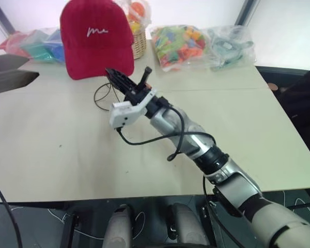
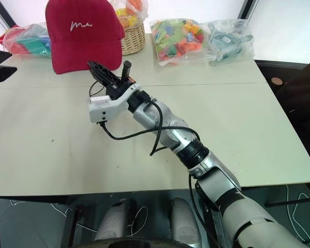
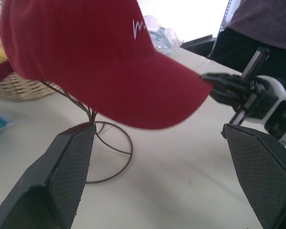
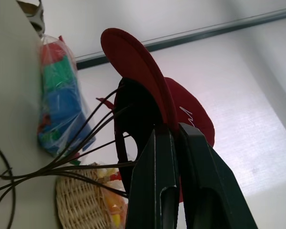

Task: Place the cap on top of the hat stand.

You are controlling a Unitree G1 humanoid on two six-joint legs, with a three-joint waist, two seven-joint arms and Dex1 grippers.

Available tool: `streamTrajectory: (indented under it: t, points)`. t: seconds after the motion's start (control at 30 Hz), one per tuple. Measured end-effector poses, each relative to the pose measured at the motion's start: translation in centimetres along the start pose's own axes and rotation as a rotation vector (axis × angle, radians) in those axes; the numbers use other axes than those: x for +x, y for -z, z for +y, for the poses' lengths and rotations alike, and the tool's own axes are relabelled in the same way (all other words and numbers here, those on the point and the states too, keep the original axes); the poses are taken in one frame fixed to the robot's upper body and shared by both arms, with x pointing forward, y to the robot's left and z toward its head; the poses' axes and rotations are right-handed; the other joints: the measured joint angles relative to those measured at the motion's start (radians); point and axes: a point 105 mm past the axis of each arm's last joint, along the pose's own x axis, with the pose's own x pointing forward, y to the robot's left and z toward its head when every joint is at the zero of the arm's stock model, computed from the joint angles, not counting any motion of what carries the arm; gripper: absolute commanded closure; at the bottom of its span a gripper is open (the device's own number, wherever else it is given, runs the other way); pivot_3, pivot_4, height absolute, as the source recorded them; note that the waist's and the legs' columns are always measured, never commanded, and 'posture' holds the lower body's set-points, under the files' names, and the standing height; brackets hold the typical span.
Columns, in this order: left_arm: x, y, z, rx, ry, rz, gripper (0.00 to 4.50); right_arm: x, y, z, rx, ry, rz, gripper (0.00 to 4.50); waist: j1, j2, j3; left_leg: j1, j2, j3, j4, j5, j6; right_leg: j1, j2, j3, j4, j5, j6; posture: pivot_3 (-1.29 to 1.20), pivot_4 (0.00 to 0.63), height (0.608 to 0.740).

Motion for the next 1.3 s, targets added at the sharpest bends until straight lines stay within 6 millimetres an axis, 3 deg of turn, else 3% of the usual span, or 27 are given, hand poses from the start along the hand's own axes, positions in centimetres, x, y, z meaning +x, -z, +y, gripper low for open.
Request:
streamTrajectory:
  t: [0.47, 0.5, 0.57, 0.73, 0.77, 1.07, 1.3]
  points:
    - [0.3, 0.3, 0.2, -0.011, -0.001, -0.011, 0.00, -0.1, -0.3, 0.4, -0.004, -0.025, -0.003, 4.43, 0.000, 0.000, 0.000, 0.000, 0.000, 0.000, 0.000, 0.000, 0.000, 0.000, 0.000, 0.000, 0.000, 0.000, 0.000, 0.00, 0.150, 0.740]
    - [0.3, 0.3, 0.2, -0.011, -0.001, -0.011, 0.00, -0.1, -0.3, 0.4, -0.003, -0.025, -0.004, 3.76, 0.000, 0.000, 0.000, 0.000, 0.000, 0.000, 0.000, 0.000, 0.000, 0.000, 0.000, 0.000, 0.000, 0.000, 0.000, 0.00, 0.150, 0.740]
    - [0.3, 0.3, 0.2, -0.011, -0.003, -0.011, 0.00, -0.2, -0.3, 0.5, 0.001, -0.026, -0.005, 3.01, 0.000, 0.000, 0.000, 0.000, 0.000, 0.000, 0.000, 0.000, 0.000, 0.000, 0.000, 0.000, 0.000, 0.000, 0.000, 0.00, 0.150, 0.740]
    - [0.3, 0.5, 0.2, -0.014, -0.006, -0.008, 0.00, -0.4, -0.3, 0.9, 0.022, -0.031, 0.001, 0.24, 0.001, 0.000, 0.000, 0.000, 0.000, 0.000, 0.000, 0.000, 0.000, 0.000, 0.000, 0.000, 0.000, 0.000, 0.000, 0.00, 0.150, 0.740]
    - [0.3, 0.5, 0.2, -0.013, -0.006, -0.009, 0.00, -0.4, -0.4, 0.9, 0.024, -0.030, 0.000, 0.03, 0.000, 0.000, 0.000, 0.000, 0.000, 0.000, 0.000, 0.000, 0.000, 0.000, 0.000, 0.000, 0.000, 0.000, 0.000, 0.00, 0.150, 0.740]
    - [0.3, 0.5, 0.3, -0.015, -0.006, -0.011, 0.00, -0.9, -0.4, 1.8, 0.058, -0.069, 0.006, 0.03, 0.001, 0.000, 0.000, 0.000, 0.000, 0.000, 0.000, 0.000, 0.000, 0.000, 0.000, 0.000, 0.000, 0.000, 0.000, 0.00, 0.150, 0.740]
    - [0.4, 0.6, 0.3, -0.017, -0.003, -0.009, 0.00, -4.1, 0.1, 4.1, 0.316, -0.192, 0.104, 0.03, 0.002, 0.000, 0.000, 0.000, 0.000, 0.000, 0.000, 0.000, 0.000, 0.000, 0.000, 0.000, 0.000, 0.000, 0.000, 0.00, 0.150, 0.740]
